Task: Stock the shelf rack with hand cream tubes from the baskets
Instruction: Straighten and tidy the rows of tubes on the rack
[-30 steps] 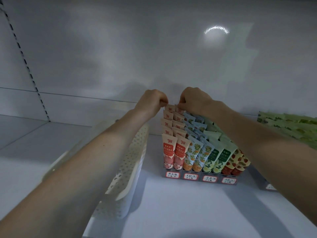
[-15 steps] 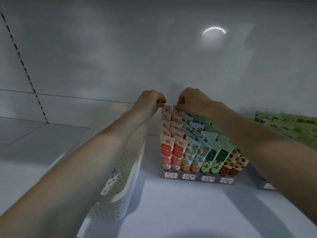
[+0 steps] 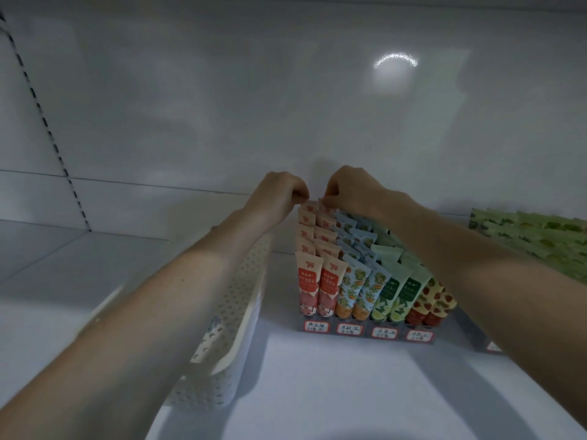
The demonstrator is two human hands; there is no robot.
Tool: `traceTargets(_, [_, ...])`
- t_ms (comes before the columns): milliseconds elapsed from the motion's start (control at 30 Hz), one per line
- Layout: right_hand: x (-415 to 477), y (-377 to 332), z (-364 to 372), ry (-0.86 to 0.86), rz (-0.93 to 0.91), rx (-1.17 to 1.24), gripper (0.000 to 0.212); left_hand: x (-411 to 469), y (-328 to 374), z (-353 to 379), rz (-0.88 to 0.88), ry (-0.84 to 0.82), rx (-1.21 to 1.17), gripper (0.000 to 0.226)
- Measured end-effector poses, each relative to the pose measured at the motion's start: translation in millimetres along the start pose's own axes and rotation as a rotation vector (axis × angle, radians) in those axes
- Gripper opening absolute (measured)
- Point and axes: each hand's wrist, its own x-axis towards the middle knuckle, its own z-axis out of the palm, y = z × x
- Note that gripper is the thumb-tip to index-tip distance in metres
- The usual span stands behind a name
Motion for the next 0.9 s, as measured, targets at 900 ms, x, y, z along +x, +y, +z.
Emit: traceTargets(900, [-5.9,0.6,-11.5,0.039,-0.011,0.043,0.029,-6.1,-0.6,-8.5,-0.090,0.024,-0.077,0.025])
